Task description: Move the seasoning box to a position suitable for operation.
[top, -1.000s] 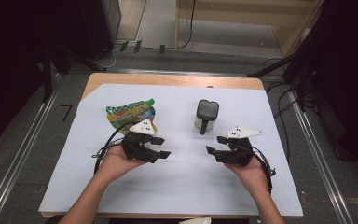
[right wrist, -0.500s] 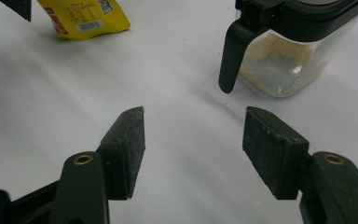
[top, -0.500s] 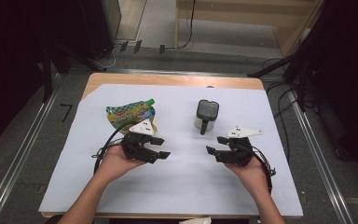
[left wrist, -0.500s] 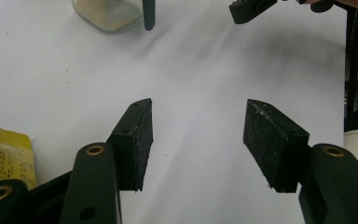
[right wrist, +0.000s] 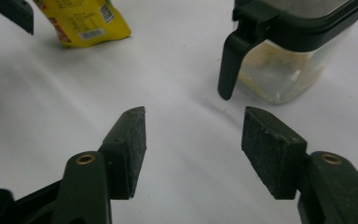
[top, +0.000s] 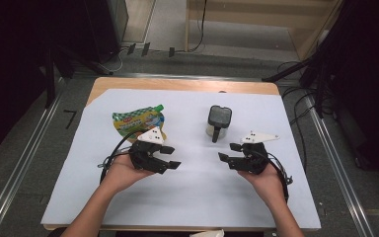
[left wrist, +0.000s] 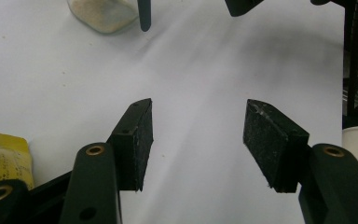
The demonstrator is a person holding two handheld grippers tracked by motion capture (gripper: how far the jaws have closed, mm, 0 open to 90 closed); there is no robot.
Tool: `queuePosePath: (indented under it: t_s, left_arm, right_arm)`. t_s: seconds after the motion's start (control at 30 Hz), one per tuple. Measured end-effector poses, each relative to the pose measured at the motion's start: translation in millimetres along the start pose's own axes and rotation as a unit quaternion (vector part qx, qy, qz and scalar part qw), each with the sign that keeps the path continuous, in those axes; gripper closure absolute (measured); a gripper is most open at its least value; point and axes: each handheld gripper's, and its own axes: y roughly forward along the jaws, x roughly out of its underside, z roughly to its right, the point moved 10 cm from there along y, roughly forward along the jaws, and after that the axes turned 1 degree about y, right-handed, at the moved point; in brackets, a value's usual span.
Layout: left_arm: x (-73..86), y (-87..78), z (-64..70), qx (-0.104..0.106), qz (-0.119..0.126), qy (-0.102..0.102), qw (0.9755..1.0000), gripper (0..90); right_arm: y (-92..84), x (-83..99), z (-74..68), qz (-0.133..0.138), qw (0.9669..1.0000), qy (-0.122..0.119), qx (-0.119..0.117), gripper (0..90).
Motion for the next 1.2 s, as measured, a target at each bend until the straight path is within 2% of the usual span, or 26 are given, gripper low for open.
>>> queuePosePath:
  t_s: [0.2,0.3,0.43,0.53,0.73,0.8,0.97,1.0,1.03,1.17,1.2]
  left_arm:
    - [0.0,0.2,-0.5,0.005,0.0,0.001,1.0,43.3]
    - [-0.1,0.3,0.1,0.003,0.0,0.004,1.0,43.3]
    - [-0.6,-0.8,1.1,0.006,0.003,0.006,1.0,43.4]
    - [-0.8,-1.8,2.2,0.013,0.006,-0.001,0.9999,43.4]
    - [-1.8,-2.0,4.4,0.015,0.008,0.004,0.9998,43.4]
    - [-0.5,-1.6,3.6,0.012,0.004,0.005,0.9999,43.5]
    - [-0.8,-2.8,2.9,0.011,0.007,0.006,0.9999,43.5]
    - [-1.1,-3.0,3.1,0.011,0.008,0.005,0.9999,43.5]
    - [-1.0,-3.1,3.0,0.011,0.008,0.005,0.9999,43.5]
    - [-0.9,-2.3,3.4,0.012,0.007,0.006,0.9999,43.5]
    - [-0.9,-2.3,3.4,0.012,0.007,0.006,0.9999,43.5]
  right_arm:
    - [-4.3,-7.4,8.4,0.008,0.9995,0.015,0.027,37.8]
    - [-2.0,-8.6,12.1,0.004,0.9991,0.024,0.034,37.4]
    - [3.8,-14.4,20.2,-0.005,0.9977,0.039,0.056,35.7]
    - [7.9,-21.0,24.3,-0.003,0.9966,0.052,0.064,33.9]
    - [14.9,-30.2,32.0,-0.008,0.9942,0.059,0.09,30.3]
    - [20.1,-38.1,38.3,-0.003,0.9916,0.07,0.108,26.4]
    - [29.9,-45.5,44.7,0.003,0.9886,0.086,0.124,21.4]
    - [34.6,-48.0,46.7,0.003,0.9868,0.096,0.13,18.8]
    - [34.6,-48.0,46.7,0.003,0.9868,0.096,0.13,18.8]
    - [43.3,-55.2,51.6,0.009,0.9824,0.105,0.154,13.7]
    - [43.3,-55.2,51.6,0.009,0.9824,0.105,0.154,13.7]
